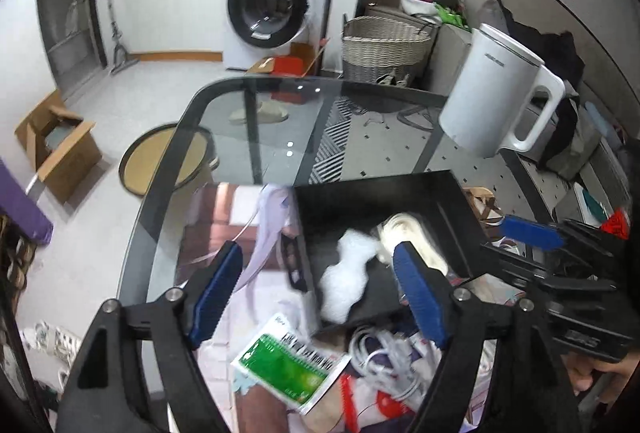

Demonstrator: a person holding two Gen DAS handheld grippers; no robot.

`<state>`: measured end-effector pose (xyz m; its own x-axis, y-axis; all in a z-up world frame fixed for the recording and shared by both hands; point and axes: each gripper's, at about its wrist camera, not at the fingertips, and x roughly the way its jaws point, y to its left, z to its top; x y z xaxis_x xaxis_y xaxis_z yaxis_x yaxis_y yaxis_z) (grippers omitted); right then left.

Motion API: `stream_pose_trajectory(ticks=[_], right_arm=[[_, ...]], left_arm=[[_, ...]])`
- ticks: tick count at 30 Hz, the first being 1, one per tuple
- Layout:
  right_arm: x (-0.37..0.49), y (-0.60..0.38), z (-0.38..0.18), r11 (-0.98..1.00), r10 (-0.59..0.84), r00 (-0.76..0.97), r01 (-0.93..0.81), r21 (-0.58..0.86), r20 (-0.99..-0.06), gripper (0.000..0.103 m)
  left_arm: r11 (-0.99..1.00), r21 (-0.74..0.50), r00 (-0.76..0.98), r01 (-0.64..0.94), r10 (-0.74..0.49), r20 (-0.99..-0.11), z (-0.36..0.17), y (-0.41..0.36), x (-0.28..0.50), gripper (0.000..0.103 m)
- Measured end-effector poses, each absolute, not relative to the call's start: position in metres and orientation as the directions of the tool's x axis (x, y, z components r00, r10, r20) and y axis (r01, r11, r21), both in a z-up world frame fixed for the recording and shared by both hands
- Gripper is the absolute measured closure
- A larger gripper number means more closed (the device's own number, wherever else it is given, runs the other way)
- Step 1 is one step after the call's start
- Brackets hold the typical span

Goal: Organize soft objects
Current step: 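Lower foam and rope bag into the black box and open both grippers, then move the right gripper to the Adidas lace bag and grasp it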

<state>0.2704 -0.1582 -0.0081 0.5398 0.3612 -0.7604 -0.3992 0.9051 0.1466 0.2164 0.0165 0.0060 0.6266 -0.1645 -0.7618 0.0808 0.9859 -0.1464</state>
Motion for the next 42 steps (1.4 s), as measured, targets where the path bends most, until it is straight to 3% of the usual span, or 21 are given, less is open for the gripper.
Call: stream_pose_trajectory(ticks=[12,20,24,34,42], right_arm=[[0.217,-0.153,-0.025,0.864,0.385,0.429,-0.478,0.156,-0.817,0.051],[0.215,-0.152,-0.054,0.873,0.348,0.383,-0.465,0.147,-0.856,0.05],[0.218,-0.151,-0.064,0.878,0.33,0.376,-0.458,0.136,-0.866,0.044],[0.22,-0.151,-0.07,0.876,0.327,0.368,-0.463,0.133,-0.87,0.044],[0.215,-0.15,-0.07,0.868,0.326,0.359,-0.48,0.126,-0.875,0.044]], left_arm=[[0.986,0.027,0.51,0.162,-0.061,-0.858,-0.045,0.023,0.196,0.019],[0.976,0.065,0.441,0.21,-0.035,-0.897,-0.079,0.012,0.193,0.019],[0.973,0.116,0.452,0.199,0.014,-0.892,-0.089,0.006,0.197,0.019],[0.982,0.075,0.454,0.176,-0.013,-0.891,-0.089,0.012,0.207,0.019],[0.948,0.001,0.34,0.317,-0.113,-0.933,-0.098,-0.003,0.179,0.022]])
